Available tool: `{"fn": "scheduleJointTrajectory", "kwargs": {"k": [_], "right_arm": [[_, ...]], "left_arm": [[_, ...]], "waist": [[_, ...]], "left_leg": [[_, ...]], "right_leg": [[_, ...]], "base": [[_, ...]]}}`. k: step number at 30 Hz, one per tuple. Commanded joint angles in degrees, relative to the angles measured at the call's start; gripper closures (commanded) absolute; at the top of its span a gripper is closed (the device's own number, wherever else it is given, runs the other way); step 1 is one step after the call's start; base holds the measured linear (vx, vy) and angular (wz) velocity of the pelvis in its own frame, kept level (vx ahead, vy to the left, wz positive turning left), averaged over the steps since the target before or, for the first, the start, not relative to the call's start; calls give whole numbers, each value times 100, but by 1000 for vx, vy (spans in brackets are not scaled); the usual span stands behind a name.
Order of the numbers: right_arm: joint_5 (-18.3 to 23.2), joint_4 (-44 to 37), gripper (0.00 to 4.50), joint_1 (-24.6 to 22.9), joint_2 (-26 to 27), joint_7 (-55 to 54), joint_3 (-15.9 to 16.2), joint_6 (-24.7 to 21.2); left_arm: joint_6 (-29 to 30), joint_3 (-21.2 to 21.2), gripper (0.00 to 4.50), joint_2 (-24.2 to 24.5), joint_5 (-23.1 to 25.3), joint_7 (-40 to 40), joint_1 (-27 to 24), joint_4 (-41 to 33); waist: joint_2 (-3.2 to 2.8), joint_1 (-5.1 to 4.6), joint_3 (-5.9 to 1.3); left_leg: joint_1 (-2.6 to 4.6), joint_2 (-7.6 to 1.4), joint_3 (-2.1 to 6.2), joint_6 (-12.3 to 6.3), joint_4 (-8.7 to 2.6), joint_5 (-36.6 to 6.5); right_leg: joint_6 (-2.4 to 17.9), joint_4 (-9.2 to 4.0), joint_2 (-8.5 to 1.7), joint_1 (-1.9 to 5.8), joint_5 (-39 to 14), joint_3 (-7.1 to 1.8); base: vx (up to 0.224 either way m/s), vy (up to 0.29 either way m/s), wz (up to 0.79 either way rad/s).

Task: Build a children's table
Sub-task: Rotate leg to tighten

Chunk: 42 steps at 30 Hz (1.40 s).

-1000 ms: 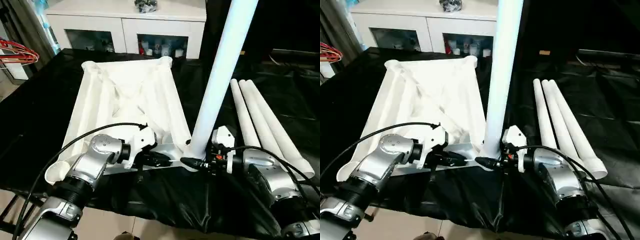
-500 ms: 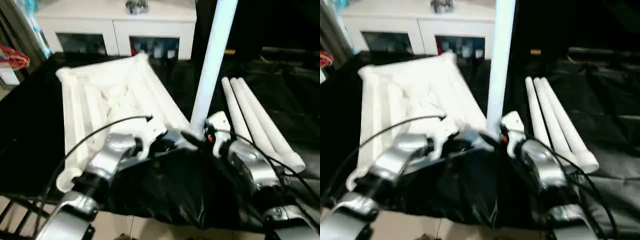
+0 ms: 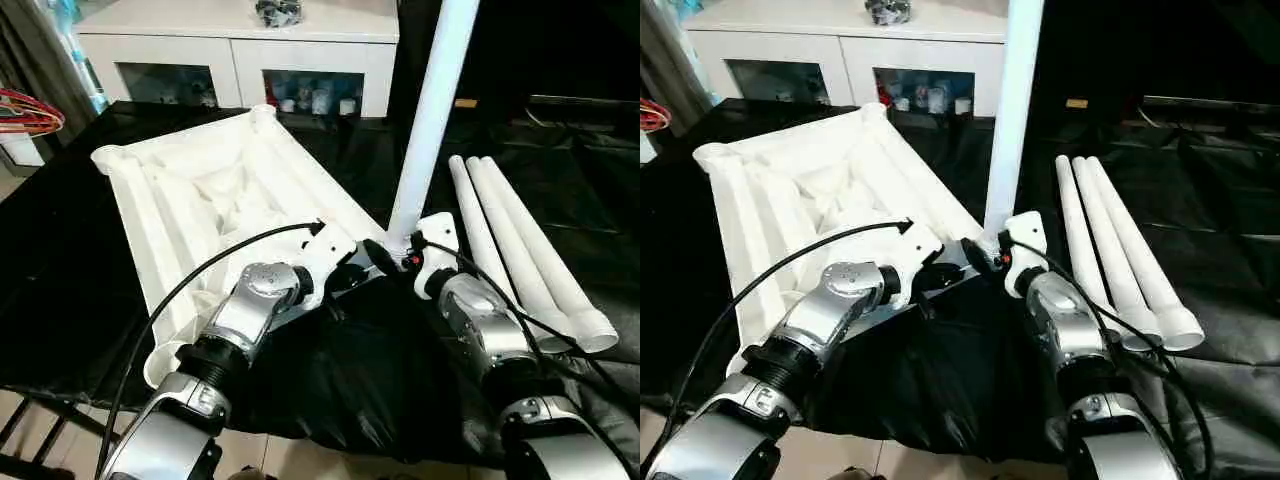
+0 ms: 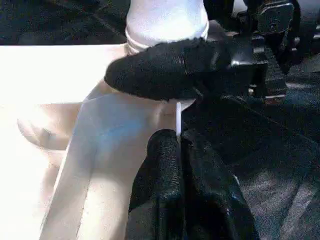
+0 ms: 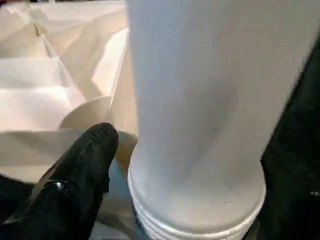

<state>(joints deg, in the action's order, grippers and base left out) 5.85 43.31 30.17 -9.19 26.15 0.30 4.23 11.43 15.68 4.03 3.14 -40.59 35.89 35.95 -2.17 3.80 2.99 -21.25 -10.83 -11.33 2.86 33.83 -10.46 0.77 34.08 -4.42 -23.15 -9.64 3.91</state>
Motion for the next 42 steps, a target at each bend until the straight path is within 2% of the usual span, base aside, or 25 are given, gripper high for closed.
{"fn": "scheduleJointTrajectory", "kwargs": {"k": [1,2,3,5,7,8,12,15,16,17,20,21,24,26,27,28,29,30,32,34,35,36,37,40,42], "right_arm": [[-5,-223,43,-166,-138,28,-76,-94],[64,-466,43,-265,-243,125,-134,-142],[115,-664,43,-352,-328,207,-174,-189],[246,-1268,43,-646,-582,514,-236,-289],[329,-1514,31,-770,-670,648,-260,-365],[358,-1659,31,-850,-734,716,-273,-372],[497,-1999,31,-1064,-960,1056,-271,-432],[637,-2381,31,-1283,-1167,1337,-219,-691],[671,-2506,31,-1357,-1220,1404,-222,-773],[702,-2725,31,-1498,-1341,1551,-204,-875],[869,-3282,31,-1859,-1591,1953,-97,-1156],[948,-3450,31,-1957,-1636,2054,-55,-1278],[1086,-3804,31,-2135,-1691,2200,99,-1547],[997,-3904,31,-2147,-1672,2167,266,-1677],[897,-3851,49,-2086,-1612,2075,332,-1744],[840,-3783,49,-2032,-1562,1996,347,-1779],[814,-3743,59,-1995,-1529,1945,346,-1821],[741,-3615,59,-1881,-1436,1811,351,-1927],[613,-3353,79,-1599,-1300,1642,422,-2126],[540,-3223,93,-1462,-1269,1591,480,-2174],[423,-3003,102,-1282,-1253,1578,580,-2150],[419,-2995,102,-1276,-1253,1577,585,-2149],[364,-2892,123,-1186,-1267,1558,667,-2128],[326,-2719,134,-1060,-1240,1562,732,-2145],[266,-2624,141,-1003,-1216,1571,759,-2145]], "left_arm": [[-391,40,450,-58,-46,-100,145,-116],[-449,52,450,-36,-8,-69,143,-114],[-497,42,450,-23,13,-23,143,-107],[-495,-88,450,-22,-115,-61,153,-120],[-472,-122,406,0,-162,-121,138,-167],[-475,-133,406,25,-171,-144,125,-193],[-484,-265,384,147,-159,33,76,-331],[-435,-415,355,337,-175,149,33,-479],[-408,-470,355,405,-159,203,19,-532],[-362,-598,355,551,-114,355,1,-637],[-190,-984,355,936,-58,752,-25,-857],[-120,-1121,355,1062,-48,874,-50,-949],[219,-1495,355,1458,36,1185,-136,-1205],[380,-1588,355,1881,328,1395,-214,-1268],[480,-1578,351,2125,513,1455,-268,-1255],[546,-1567,351,2241,602,1475,-296,-1242],[601,-1557,369,2303,647,1488,-317,-1243],[757,-1512,369,2491,767,1469,-389,-1245],[940,-1394,388,2804,899,1356,-563,-1233],[1152,-1391,392,2815,801,1234,-629,-1284],[1220,-1279,409,2850,942,1277,-667,-1272],[1223,-1272,409,2854,951,1281,-670,-1273],[1268,-1177,429,2911,1080,1349,-702,-1293],[1438,-1056,439,2963,1168,1235,-784,-1353],[1514,-991,446,2986,1183,1158,-824,-1393]], "waist": [[88,17,-389],[130,12,-391],[114,52,-394],[134,86,-396],[153,116,-398],[160,116,-397],[134,135,-393],[163,126,-387],[150,137,-391],[203,142,-390],[160,153,-387],[128,150,-383],[107,116,-373],[101,120,-363],[101,104,-358],[89,96,-357],[73,105,-358],[68,110,-362],[65,104,-367],[41,133,-367],[42,151,-366],[44,145,-369],[53,166,-378],[40,186,-395],[57,178,-401]], "left_leg": [[82,-228,108,-406,-361,-1157],[79,-228,103,-425,-362,-1128],[75,-235,106,-462,-357,-1052],[32,-219,103,-559,-343,-900],[25,-219,105,-615,-339,-839],[27,-218,102,-627,-337,-848],[14,-234,118,-623,-339,-862],[7,-217,110,-642,-332,-884],[11,-223,115,-636,-334,-884],[0,-216,116,-633,-333,-869],[6,-235,126,-632,-331,-862],[4,-234,132,-631,-337,-875],[19,-233,136,-586,-347,-965],[27,-238,143,-511,-360,-1041],[18,-237,151,-454,-373,-1089],[37,-228,154,-389,-381,-1133],[65,-234,147,-326,-378,-1171],[75,-242,150,-295,-381,-1164],[60,-227,160,-234,-392,-1151],[99,-248,149,-157,-392,-1192],[137,-248,127,-128,-380,-1268],[124,-243,132,-122,-384,-1254],[98,-248,139,-124,-388,-1172],[69,-244,147,-144,-377,-1009],[52,-233,147,-171,-370,-933]], "right_leg": [[1142,-461,-395,263,-1591,-252],[1157,-453,-388,264,-1526,-254],[1144,-435,-388,269,-1428,-258],[1117,-416,-383,299,-1262,-251],[1095,-411,-396,303,-1280,-252],[1098,-418,-396,295,-1322,-250],[1096,-416,-392,289,-1366,-233],[1044,-424,-377,294,-1388,-235],[1025,-425,-390,291,-1443,-234],[1004,-413,-385,303,-1488,-223],[948,-403,-365,286,-1444,-225],[947,-401,-366,283,-1438,-221],[947,-420,-356,258,-1542,-209],[932,-429,-352,239,-1677,-210],[869,-422,-344,239,-1745,-212],[838,-425,-346,217,-1834,-219],[854,-437,-349,204,-1840,-228],[889,-427,-348,197,-1780,-235],[979,-383,-345,197,-1657,-234],[1029,-388,-372,181,-1594,-255],[1066,-397,-351,139,-1525,-265],[1101,-383,-352,153,-1459,-265],[1106,-363,-364,182,-1344,-265],[1120,-325,-382,218,-1079,-265],[1147,-308,-380,233,-965,-259]], "base": [[0,0,0],[0,0,0],[0,0,0],[0,0,0],[0,0,0],[0,0,0],[0,0,0],[0,0,0],[0,0,0],[0,0,0],[0,0,0],[0,0,0],[0,0,0],[0,0,0],[0,0,0],[0,0,0],[0,0,0],[0,0,0],[0,0,0],[0,0,0],[0,0,0],[0,0,0],[0,0,0],[0,0,0],[0,0,0]]}}
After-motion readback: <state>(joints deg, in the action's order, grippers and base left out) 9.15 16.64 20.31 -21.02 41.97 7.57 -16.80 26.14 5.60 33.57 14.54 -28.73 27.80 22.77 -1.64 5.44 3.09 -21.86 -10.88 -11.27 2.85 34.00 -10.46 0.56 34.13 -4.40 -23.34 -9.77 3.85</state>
